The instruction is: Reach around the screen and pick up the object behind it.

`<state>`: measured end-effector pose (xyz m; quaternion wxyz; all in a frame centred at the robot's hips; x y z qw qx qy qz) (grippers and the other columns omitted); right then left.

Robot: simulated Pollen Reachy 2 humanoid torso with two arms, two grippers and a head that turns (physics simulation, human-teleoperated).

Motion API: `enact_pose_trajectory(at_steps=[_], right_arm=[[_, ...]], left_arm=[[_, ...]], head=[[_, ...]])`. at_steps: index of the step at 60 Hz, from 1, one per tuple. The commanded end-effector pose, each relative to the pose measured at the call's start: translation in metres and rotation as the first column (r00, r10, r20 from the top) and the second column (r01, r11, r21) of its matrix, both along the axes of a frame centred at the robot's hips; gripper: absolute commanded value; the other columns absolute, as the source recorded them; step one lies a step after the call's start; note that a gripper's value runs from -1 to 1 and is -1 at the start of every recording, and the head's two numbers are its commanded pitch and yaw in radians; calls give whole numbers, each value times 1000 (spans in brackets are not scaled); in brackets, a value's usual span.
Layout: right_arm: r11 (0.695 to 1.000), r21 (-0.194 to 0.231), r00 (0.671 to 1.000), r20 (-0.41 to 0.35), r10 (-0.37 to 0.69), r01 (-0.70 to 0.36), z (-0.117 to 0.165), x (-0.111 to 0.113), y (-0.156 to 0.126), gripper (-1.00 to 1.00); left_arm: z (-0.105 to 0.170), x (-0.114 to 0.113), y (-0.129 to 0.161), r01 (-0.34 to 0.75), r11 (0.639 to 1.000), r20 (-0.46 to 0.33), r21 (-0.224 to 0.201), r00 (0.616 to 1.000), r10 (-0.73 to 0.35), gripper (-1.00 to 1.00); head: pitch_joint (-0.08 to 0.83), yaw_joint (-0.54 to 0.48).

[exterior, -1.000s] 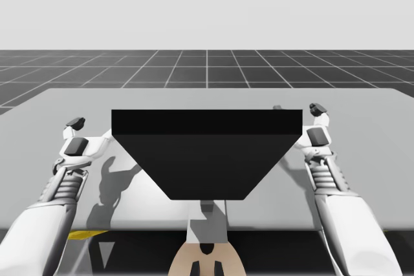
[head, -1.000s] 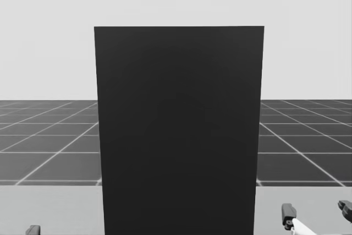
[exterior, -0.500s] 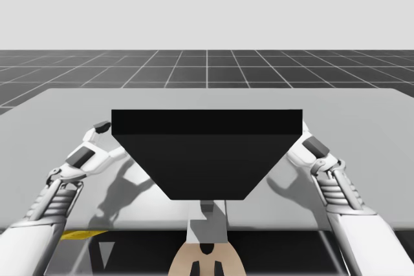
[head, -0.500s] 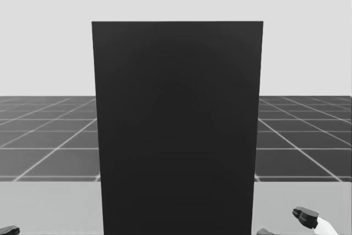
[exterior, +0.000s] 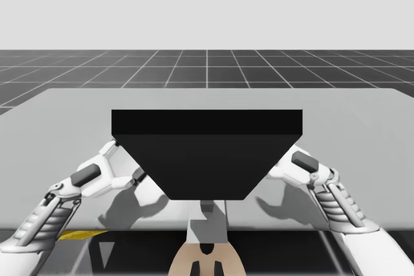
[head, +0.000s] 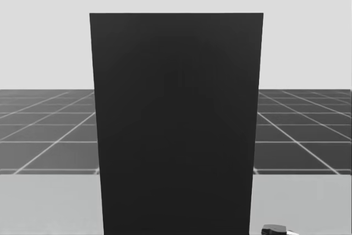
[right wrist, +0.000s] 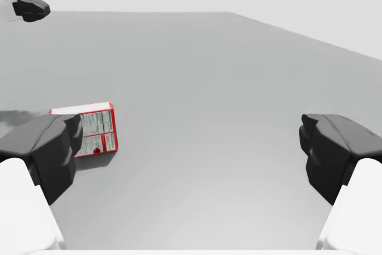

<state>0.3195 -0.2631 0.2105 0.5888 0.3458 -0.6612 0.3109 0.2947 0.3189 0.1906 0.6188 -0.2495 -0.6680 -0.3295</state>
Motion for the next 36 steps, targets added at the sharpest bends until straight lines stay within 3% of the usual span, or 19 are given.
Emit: enact_pose_trajectory(at_steps=[1,7,27,36], right_arm=[[997,-61,997,-62,43,-47,-8,-2,4,-1000],[995,-92,997,-64,38,-44,-13,-1,4,-1000],[993,-111,998,-49,38,-43,-17,-1,8,-1000],[991,-124,998,-42,40,-45,-18,-1,10,-1000]], left_arm=[[-5,-2,-3,57,998,-54,34,997,-55,-1000],[-10,-1,-8,70,996,-86,63,994,-65,-1000],[-23,28,-33,115,990,-131,82,986,-103,-1000],[-31,42,-50,137,982,-154,129,981,-117,-1000]], head=[[35,0],[42,4],[53,6],[61,8]])
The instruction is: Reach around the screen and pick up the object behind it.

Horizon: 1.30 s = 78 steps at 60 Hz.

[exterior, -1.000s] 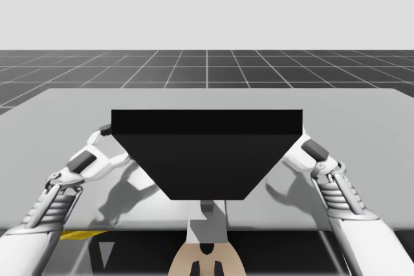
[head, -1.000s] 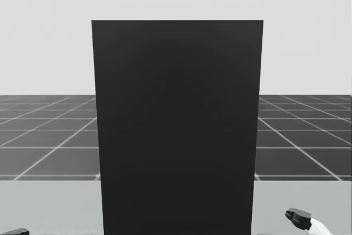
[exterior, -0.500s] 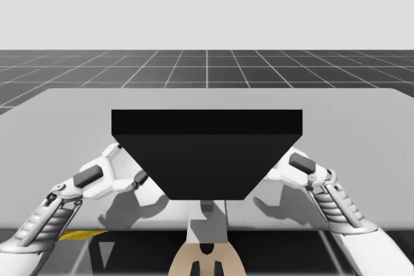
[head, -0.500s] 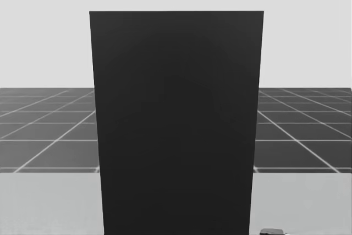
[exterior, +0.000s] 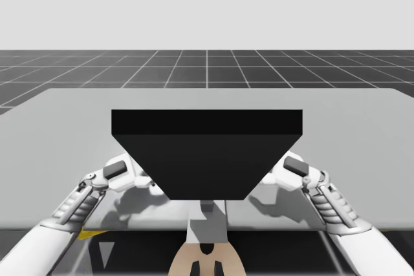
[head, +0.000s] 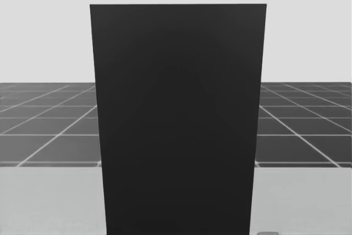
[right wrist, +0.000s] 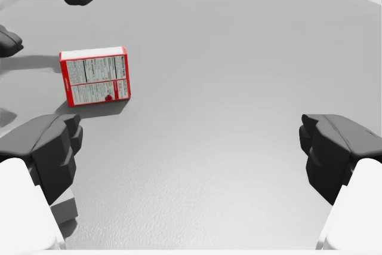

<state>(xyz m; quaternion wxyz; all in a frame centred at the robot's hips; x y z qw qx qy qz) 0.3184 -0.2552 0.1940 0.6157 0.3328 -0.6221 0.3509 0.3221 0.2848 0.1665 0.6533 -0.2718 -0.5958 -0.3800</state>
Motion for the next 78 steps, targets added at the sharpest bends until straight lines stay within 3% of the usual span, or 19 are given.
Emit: enact_pose_trajectory(at_steps=[1,20,33,34,35,37,56,64,71,74,78], right_arm=[[1000,-16,1000,7,2,-2,-2,0,2,-1000],[1000,-29,1000,16,2,-2,-3,-1,5,-1000],[999,-39,1000,18,-3,3,-4,-1,5,-1000],[999,-40,1000,18,-3,3,-4,-1,5,-1000],[999,-41,1000,18,-3,3,-4,-1,5,-1000],[999,-43,1000,19,-3,4,-4,-1,6,-1000],[998,-55,1000,24,-2,4,-6,0,6,-1000],[999,-54,1000,26,-5,6,-6,0,5,-1000],[999,-53,1000,28,-6,7,-5,0,5,-1000],[999,-52,1000,28,-6,8,-5,0,5,-1000],[999,-52,1000,28,-6,7,-5,0,4,-1000]], left_arm=[[-8,17,-18,26,999,-24,40,999,-25,-1000],[-21,42,-58,61,996,-61,61,997,-57,-1000],[-37,45,-62,42,996,-81,75,996,-36,-965],[-38,45,-62,39,996,-81,74,996,-33,-539],[-38,46,-62,40,997,-83,71,996,-34,-314],[-39,46,-61,39,997,-88,69,996,-33,955],[-35,49,-50,-12,996,-67,87,998,18,1000],[-19,51,-17,-121,988,-36,96,992,125,1000],[-4,48,20,-211,975,-20,68,977,213,1000],[-1,47,35,-259,962,1,81,966,260,1000],[2,46,54,-305,950,-2,67,952,306,1000]], head=[[62,8],[80,5],[93,4],[94,4],[94,4],[95,4],[99,4],[93,4],[91,0],[89,-1],[88,-1]])
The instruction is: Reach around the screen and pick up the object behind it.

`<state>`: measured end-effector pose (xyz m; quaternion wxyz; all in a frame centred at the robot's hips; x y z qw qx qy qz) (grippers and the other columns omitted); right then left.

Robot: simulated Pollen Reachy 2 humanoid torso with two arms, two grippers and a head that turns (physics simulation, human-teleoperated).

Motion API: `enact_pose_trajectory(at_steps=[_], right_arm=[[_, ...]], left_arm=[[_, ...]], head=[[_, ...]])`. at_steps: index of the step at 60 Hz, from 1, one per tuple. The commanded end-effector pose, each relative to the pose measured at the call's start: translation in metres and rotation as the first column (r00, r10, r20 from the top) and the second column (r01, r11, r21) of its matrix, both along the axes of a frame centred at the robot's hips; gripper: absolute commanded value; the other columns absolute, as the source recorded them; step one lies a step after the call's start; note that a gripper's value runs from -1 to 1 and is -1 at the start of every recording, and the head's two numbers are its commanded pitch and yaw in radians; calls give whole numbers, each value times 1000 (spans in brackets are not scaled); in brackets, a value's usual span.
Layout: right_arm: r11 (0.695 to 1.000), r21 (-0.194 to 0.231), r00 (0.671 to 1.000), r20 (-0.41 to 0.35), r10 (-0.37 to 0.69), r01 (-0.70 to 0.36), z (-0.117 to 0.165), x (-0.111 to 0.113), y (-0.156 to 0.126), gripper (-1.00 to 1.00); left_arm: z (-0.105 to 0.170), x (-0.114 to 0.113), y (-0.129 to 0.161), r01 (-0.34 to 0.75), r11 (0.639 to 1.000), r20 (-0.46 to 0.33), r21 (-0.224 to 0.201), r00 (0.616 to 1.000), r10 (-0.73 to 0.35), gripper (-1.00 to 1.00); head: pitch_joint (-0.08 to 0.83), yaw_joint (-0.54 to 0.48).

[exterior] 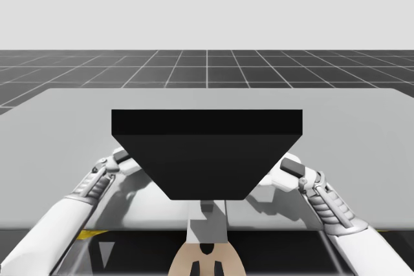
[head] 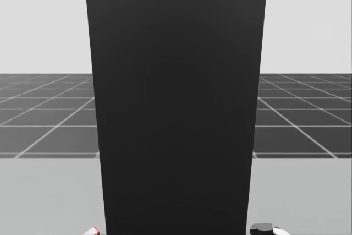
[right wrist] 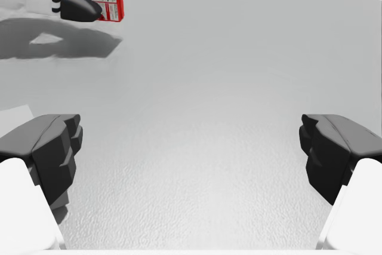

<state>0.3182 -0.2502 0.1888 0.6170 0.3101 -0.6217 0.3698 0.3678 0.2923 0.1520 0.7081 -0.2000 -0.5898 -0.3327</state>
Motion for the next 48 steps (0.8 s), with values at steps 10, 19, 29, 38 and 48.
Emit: enact_pose_trajectory(at_steps=[10,19,29,38,48], right_arm=[[1000,1,1000,3,-1,1,1,1,-1,-1000],[1000,3,1000,6,-3,3,0,1,-2,-1000],[1000,9,1000,15,-9,9,-1,2,-2,-1000],[999,14,998,44,-35,34,-2,3,-1,-1000],[999,6,997,66,-47,47,-4,4,-1,-1000]], left_arm=[[27,1,91,-256,966,67,-14,964,257,1000],[61,-2,108,-306,951,141,-43,941,309,1000],[111,2,110,-334,940,240,-70,909,341,1000],[158,-4,103,-332,934,327,-132,875,357,1000],[202,-19,80,-337,917,440,-212,805,398,1000]], head=[[85,-4],[81,-5],[79,-5],[82,-5],[81,-5]])
